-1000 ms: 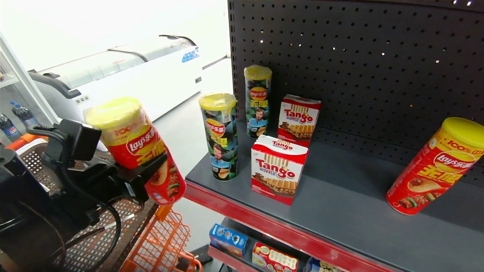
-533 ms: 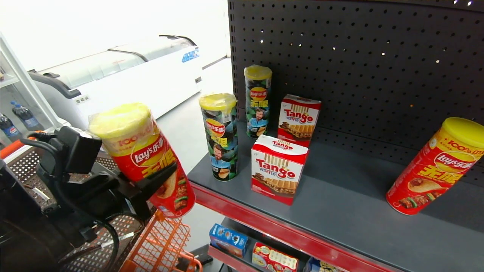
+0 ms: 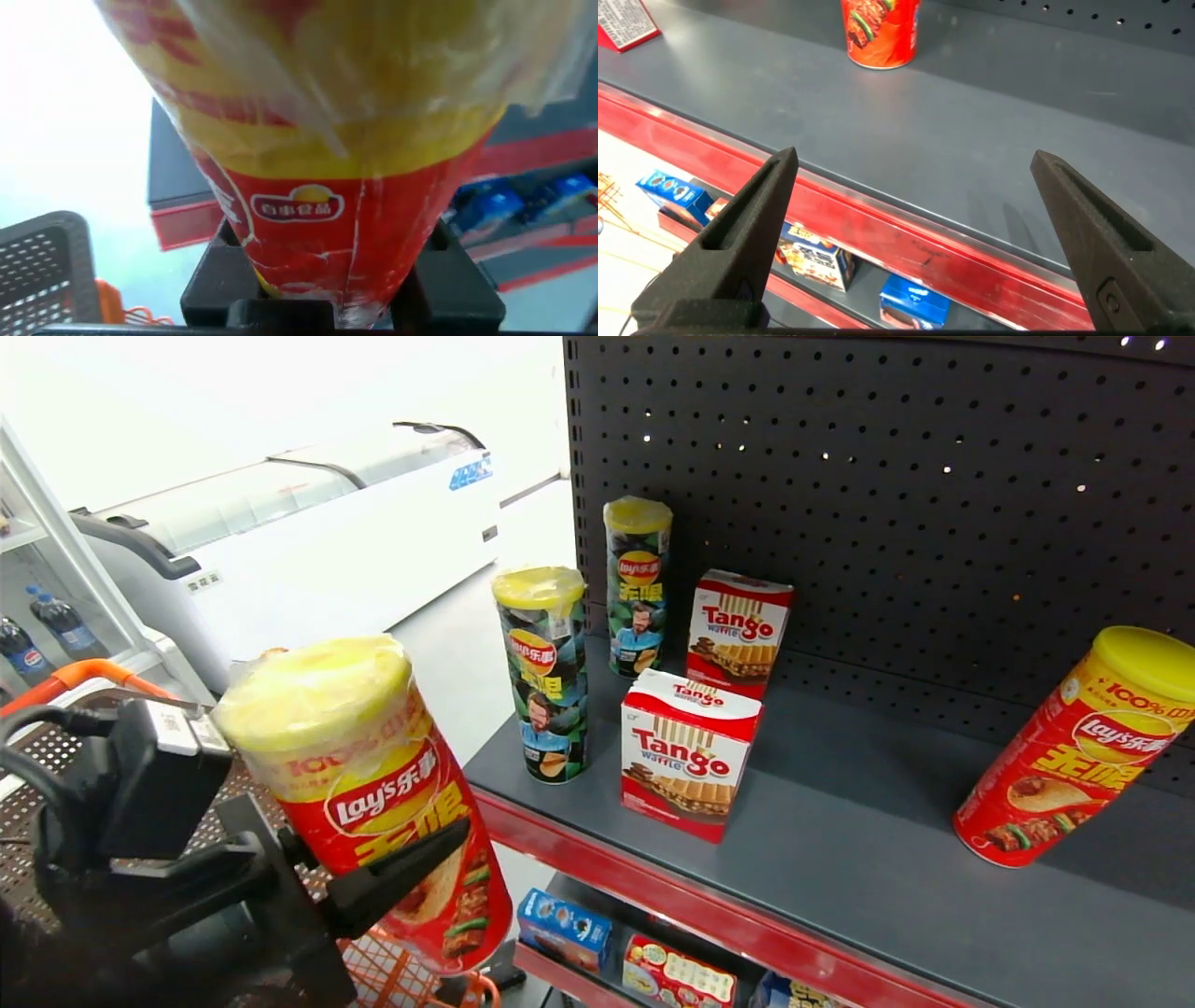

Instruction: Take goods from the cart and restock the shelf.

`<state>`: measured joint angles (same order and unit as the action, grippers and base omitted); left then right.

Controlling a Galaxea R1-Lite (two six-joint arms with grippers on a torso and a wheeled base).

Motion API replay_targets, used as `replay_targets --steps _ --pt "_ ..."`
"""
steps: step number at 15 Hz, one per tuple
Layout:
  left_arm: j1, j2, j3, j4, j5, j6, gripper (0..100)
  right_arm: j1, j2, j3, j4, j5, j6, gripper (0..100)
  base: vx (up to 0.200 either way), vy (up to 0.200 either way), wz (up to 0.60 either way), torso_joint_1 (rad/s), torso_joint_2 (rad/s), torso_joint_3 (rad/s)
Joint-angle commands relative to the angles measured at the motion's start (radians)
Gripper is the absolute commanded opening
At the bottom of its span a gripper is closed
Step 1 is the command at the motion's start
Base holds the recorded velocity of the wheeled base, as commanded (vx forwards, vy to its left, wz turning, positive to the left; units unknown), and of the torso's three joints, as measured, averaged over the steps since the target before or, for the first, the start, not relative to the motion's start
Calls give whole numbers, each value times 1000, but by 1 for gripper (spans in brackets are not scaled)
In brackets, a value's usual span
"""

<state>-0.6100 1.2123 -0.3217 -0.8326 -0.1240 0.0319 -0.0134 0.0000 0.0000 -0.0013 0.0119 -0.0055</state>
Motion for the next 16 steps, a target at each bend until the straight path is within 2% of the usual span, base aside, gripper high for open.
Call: replay_targets --steps 1,2,6,8,9,16 --pt "-73 -102 -4 52 -2 0 0 0 2 0 0 0 -1 100 0 0 0 0 0 0" --pt "-88 -111 -2 69 -8 0 0 0 2 0 0 0 -1 100 0 0 0 0 0 0" --pt "-94 -117 -2 79 -118 3 0 0 2 0 0 0 -1 100 0 0 0 0 0 0" --pt "-96 -117 -2 79 -132 5 0 0 2 0 0 0 -1 100 0 0 -600 0 2 2" --pt "-91 -116 1 86 -175 8 0 0 2 0 0 0 -1 100 0 0 -600 -12 2 2" --pt "-82 -116 4 87 -178 8 0 0 2 0 0 2 -1 100 0 0 -600 4 2 2"
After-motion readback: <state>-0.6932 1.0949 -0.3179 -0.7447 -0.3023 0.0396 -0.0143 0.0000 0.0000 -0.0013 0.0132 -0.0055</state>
